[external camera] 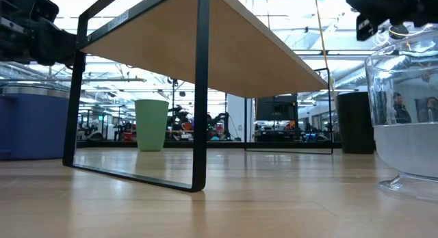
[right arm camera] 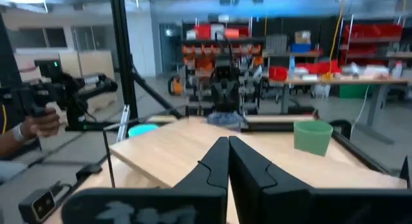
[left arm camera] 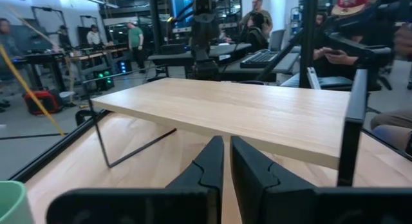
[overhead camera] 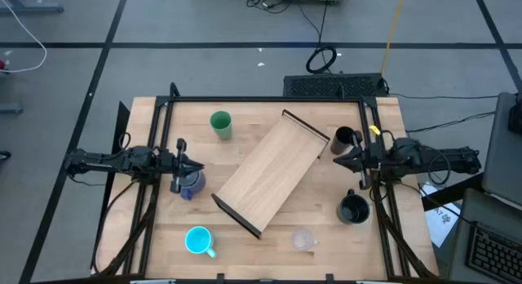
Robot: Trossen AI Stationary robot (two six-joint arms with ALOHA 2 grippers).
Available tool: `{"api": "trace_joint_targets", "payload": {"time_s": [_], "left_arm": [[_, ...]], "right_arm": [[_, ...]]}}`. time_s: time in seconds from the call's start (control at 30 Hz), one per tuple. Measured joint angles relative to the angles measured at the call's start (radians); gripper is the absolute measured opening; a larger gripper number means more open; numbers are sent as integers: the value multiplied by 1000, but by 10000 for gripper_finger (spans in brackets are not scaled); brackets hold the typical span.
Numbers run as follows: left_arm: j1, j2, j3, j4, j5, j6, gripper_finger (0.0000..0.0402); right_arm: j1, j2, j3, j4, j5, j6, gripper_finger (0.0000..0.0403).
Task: Stack small to large cups/mugs on shelf
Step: Put the black cup on the shelf
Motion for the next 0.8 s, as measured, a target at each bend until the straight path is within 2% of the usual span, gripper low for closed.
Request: {"api": "trace_joint_targets", "payload": {"time_s": [0.43, 0.8], "left_arm": [[0, 0, 0, 1, -38, 0, 31], [0, 0, 0, 5, -40, 0, 31]], "right_arm": [[0, 310, 502, -331, -1, 26, 0], [0, 502, 856, -579, -1, 23, 0]]}}
